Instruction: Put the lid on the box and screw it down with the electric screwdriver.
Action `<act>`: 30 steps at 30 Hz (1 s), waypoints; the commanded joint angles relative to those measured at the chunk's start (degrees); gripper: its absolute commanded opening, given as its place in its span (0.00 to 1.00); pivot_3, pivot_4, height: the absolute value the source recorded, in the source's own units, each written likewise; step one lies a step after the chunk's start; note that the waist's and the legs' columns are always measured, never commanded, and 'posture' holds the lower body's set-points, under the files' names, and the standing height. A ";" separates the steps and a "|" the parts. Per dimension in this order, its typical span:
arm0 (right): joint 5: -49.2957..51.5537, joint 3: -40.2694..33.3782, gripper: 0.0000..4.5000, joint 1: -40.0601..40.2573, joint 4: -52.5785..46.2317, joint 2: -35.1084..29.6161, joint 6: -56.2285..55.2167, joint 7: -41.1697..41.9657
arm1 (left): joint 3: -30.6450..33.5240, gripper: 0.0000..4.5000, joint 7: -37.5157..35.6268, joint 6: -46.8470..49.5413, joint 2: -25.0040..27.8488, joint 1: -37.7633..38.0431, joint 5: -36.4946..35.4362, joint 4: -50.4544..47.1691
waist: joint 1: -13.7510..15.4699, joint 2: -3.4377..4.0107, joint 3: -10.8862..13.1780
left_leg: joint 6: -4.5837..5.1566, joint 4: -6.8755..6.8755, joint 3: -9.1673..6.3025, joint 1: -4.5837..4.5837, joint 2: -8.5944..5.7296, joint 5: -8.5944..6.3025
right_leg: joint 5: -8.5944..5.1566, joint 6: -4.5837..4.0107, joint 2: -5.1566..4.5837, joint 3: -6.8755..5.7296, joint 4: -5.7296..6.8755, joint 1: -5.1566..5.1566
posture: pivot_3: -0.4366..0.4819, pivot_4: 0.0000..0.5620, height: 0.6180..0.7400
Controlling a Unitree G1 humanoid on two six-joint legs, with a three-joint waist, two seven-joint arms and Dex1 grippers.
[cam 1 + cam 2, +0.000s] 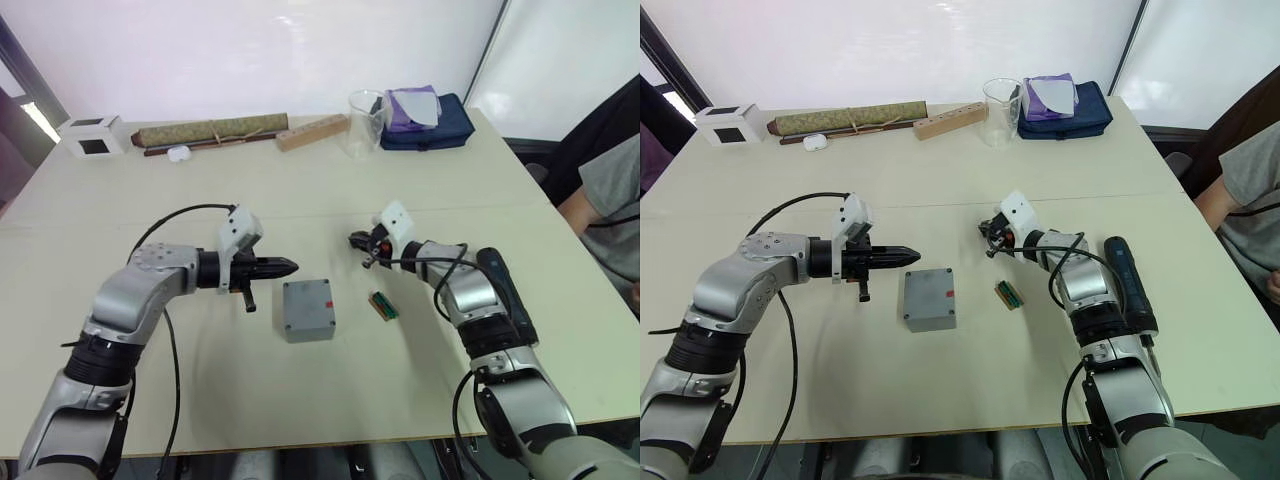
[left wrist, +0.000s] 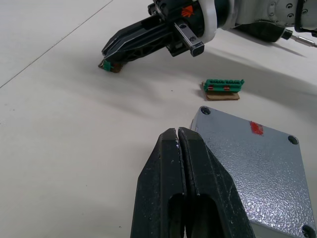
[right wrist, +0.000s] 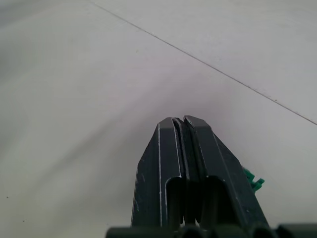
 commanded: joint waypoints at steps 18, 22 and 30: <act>14.73 -2.05 0.02 14.18 -47.36 -7.23 18.94 4.00 | 7.42 0.00 -7.55 7.76 10.45 0.01 -10.67 -7.85 | -0.02 0.02 0.00 | 0.01 -0.05 -0.06 -0.09 0.02 0.00 | -0.01 -0.01 0.01 -0.03 -0.04 -0.08 | 0.48 0.27 1.00; 15.02 0.37 0.02 18.03 -51.05 -8.03 20.67 3.63 | 6.99 0.00 -7.49 7.71 10.78 0.91 -10.85 -8.26 | 0.06 0.01 0.00 | 0.01 -0.05 -0.03 0.05 0.01 0.00 | -0.02 -0.01 0.01 -0.03 -0.05 0.05 | 0.48 0.27 1.00; 13.73 3.44 0.02 18.73 -49.09 -7.39 19.50 1.97 | 4.29 0.00 -7.20 4.20 10.64 2.80 -7.58 -6.78 | 0.03 -0.01 0.00 | 0.00 -0.04 -0.02 0.05 0.01 0.00 | -0.03 -0.02 0.02 -0.02 -0.06 0.05 | 0.48 0.27 1.00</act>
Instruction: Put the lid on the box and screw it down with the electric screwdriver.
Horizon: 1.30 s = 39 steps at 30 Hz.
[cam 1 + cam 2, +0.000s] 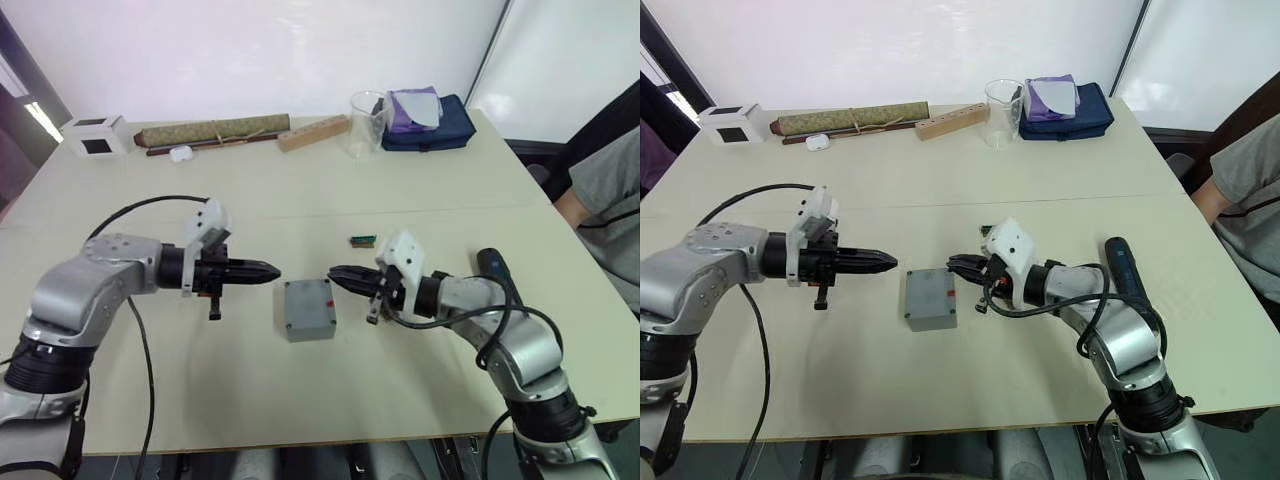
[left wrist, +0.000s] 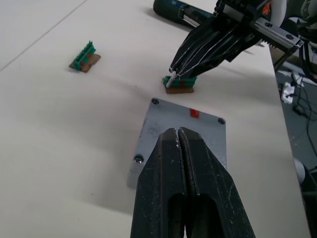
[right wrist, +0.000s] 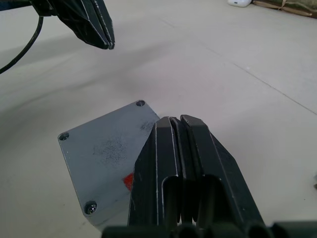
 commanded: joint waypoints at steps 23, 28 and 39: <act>-1.06 2.19 0.02 -2.55 3.79 0.57 -3.31 -1.21 | -1.66 0.00 0.20 -5.88 0.11 2.67 4.98 2.17 | 0.02 0.00 0.00 | 0.00 0.00 0.00 0.00 0.01 0.00 | 0.00 0.00 0.01 0.00 0.00 -0.01 | 0.48 0.27 1.00; 0.15 1.61 0.02 -2.87 2.84 0.73 -2.44 -1.39 | -1.90 0.00 0.63 -5.66 -0.16 2.49 4.98 1.97 | 0.01 0.00 0.00 | 0.00 0.00 0.00 0.00 0.01 0.00 | 0.00 0.00 0.01 0.00 0.00 -0.01 | 0.48 0.27 1.00; 2.36 1.45 0.02 -2.36 1.58 0.56 -0.86 -1.68 | -2.51 0.00 1.10 -5.31 -0.96 1.82 5.61 2.05 | 0.04 0.00 0.00 | 0.00 0.00 -0.01 0.00 0.01 0.00 | 0.00 0.00 0.01 0.00 0.00 -0.01 | 0.48 0.27 1.00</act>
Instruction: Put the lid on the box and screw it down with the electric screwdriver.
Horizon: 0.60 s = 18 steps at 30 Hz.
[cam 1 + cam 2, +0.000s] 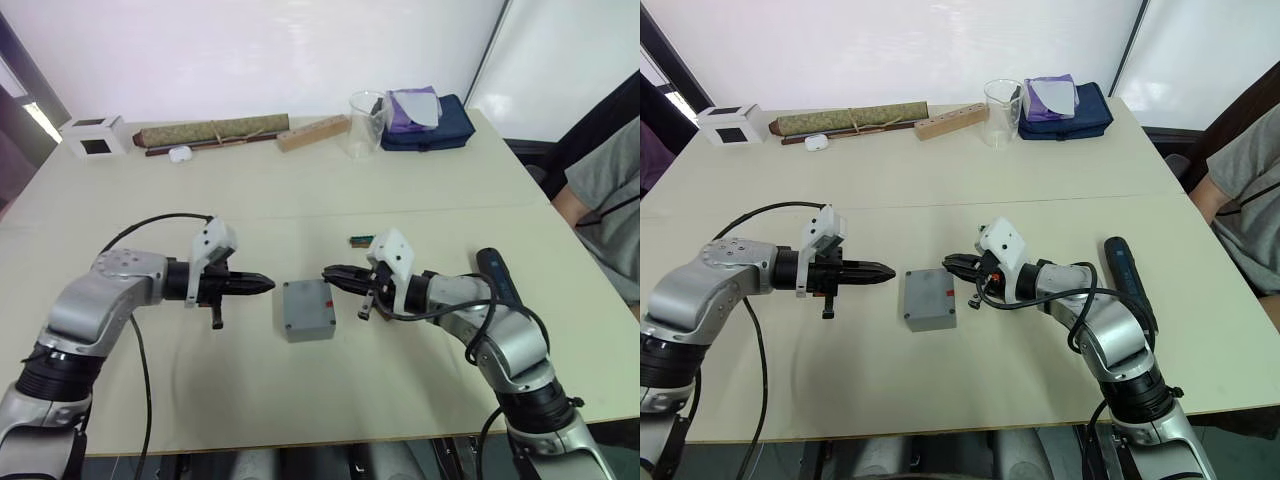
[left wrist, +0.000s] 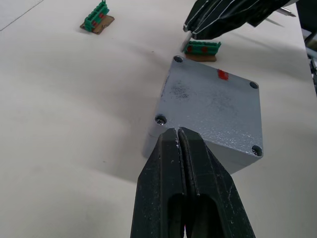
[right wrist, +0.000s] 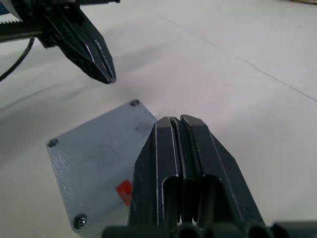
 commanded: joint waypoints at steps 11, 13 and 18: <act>-1.50 1.69 0.02 -0.36 -0.18 -0.15 -2.23 0.11 | -0.46 0.00 0.76 0.43 -0.33 -1.70 0.35 -1.60 | -0.01 0.00 0.00 | 0.00 0.00 0.00 0.00 0.00 0.00 | 0.00 0.00 0.00 0.00 0.00 0.00 | 0.48 0.27 1.00; -1.69 1.77 0.02 -0.52 0.19 -0.01 -2.35 -0.04 | -0.49 0.00 0.67 0.37 -0.38 -1.72 0.45 -1.53 | -0.01 0.00 0.00 | 0.00 0.00 0.00 0.00 0.00 0.00 | 0.00 0.00 0.00 0.00 0.00 0.00 | 0.48 0.27 1.00; -1.87 1.37 0.02 -0.57 0.83 -0.01 -2.68 -0.22 | -0.62 0.00 0.73 0.39 -0.31 -1.83 0.38 -1.70 | -0.02 0.00 0.00 | 0.00 0.00 0.00 0.00 0.00 0.00 | 0.00 0.00 0.00 0.00 0.00 0.00 | 0.48 0.27 1.00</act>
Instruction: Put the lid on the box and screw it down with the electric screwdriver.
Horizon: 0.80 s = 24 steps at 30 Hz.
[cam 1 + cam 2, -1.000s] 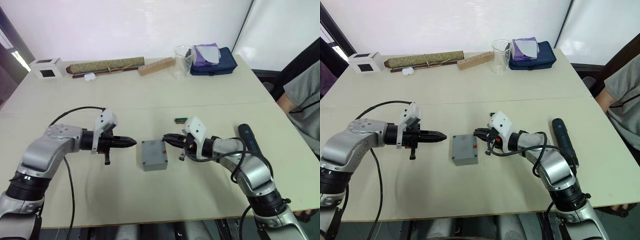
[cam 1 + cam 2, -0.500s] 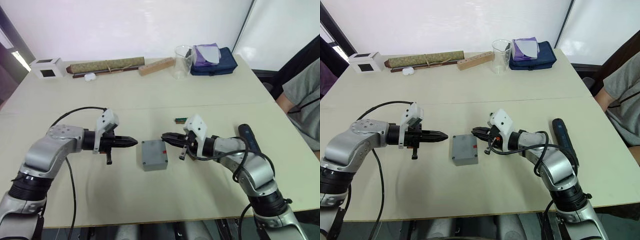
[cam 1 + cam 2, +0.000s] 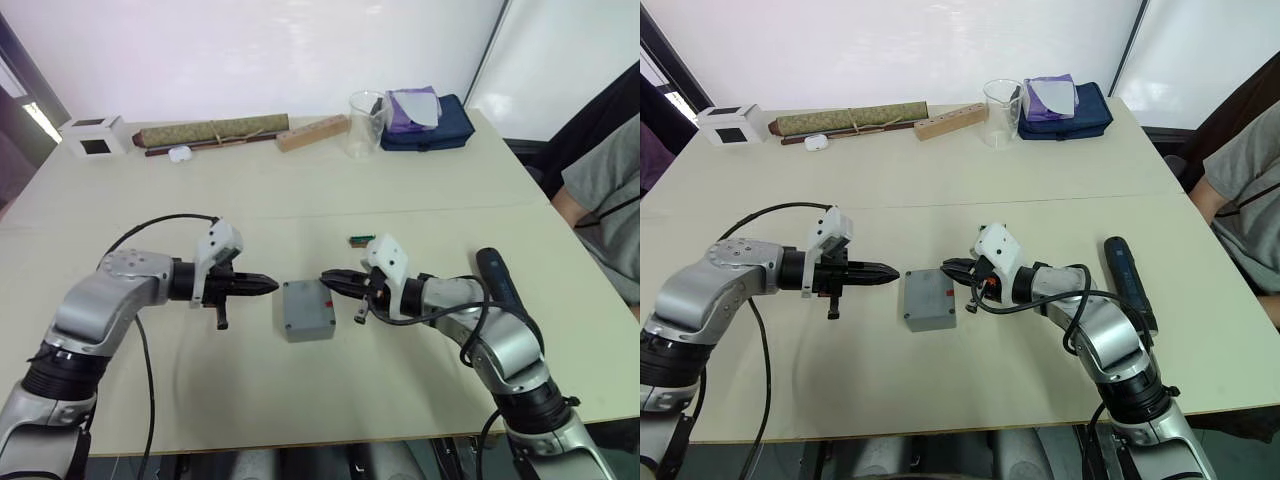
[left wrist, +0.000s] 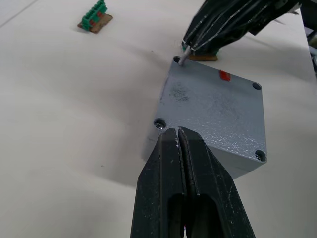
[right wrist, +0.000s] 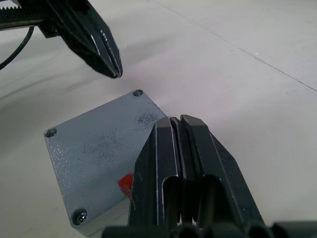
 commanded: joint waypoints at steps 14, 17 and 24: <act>0.42 -1.34 0.02 -0.31 -0.05 -0.40 -0.21 -0.28 | 0.04 0.00 -0.07 -0.68 0.03 -1.47 0.18 -1.06 | 0.02 0.00 0.00 | 0.00 0.00 0.00 0.00 0.00 0.00 | 0.00 0.00 0.00 0.00 0.00 0.00 | 0.48 0.27 1.00; 0.25 -1.21 0.02 -0.15 0.11 -0.58 -0.35 -0.22 | -0.02 0.00 0.00 -0.77 0.05 -1.43 0.17 -1.10 | 0.01 0.00 0.00 | 0.00 0.00 0.00 0.00 0.00 0.00 | 0.00 0.00 0.00 0.00 0.00 0.00 | 0.48 0.27 1.00; -0.23 -1.05 0.02 0.20 0.50 -0.84 -0.74 -0.09 | -0.05 0.00 0.16 -0.70 -0.01 -1.38 0.08 -1.50 | 0.03 0.00 0.00 | 0.00 0.00 0.00 0.00 0.00 0.00 | 0.00 0.00 0.00 0.00 0.00 0.00 | 0.48 0.27 1.00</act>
